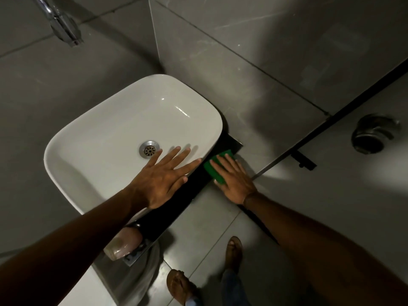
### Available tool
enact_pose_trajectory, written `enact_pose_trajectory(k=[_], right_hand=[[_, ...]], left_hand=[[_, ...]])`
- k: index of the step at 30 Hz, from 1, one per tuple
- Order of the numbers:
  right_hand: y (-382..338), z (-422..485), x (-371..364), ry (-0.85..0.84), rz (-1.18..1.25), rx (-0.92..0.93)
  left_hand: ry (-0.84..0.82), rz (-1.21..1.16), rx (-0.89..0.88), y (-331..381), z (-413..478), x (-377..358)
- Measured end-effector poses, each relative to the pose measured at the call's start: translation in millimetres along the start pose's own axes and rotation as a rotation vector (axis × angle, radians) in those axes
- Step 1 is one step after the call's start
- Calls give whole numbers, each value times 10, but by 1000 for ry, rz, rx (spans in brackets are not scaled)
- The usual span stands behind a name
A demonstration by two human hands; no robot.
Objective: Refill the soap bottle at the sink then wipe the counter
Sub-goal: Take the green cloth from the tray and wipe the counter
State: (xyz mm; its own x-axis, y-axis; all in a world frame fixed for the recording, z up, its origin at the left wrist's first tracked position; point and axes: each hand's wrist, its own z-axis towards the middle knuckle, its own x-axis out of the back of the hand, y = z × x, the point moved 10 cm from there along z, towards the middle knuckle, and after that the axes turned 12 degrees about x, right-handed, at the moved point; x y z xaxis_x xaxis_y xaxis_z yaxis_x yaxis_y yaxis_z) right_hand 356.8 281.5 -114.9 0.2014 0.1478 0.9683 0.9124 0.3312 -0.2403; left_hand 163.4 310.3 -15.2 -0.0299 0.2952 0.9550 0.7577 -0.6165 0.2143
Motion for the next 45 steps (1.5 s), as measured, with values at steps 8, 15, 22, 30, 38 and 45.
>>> enact_pose_trajectory(k=[8, 15, 22, 30, 38, 45], right_hand=[[377, 259, 89, 87, 114, -239], [-1095, -150, -318, 42, 302, 105], [-1815, -600, -379, -28, 872, -3], [-2622, -1258, -861, -323, 1332, -281], [-4492, -1042, -1414, -659, 1470, -297], [-5039, -439, -2068, -648, 1270, -502]], left_hand=[[34, 18, 9, 13, -15, 21], [-20, 104, 74, 17, -18, -5], [168, -16, 236, 287, -630, 385], [526, -1042, 800, 199, -3146, -385], [407, -2141, 1541, -244, -4653, -2189], [520, -1955, 1736, -1173, -5102, -2613]])
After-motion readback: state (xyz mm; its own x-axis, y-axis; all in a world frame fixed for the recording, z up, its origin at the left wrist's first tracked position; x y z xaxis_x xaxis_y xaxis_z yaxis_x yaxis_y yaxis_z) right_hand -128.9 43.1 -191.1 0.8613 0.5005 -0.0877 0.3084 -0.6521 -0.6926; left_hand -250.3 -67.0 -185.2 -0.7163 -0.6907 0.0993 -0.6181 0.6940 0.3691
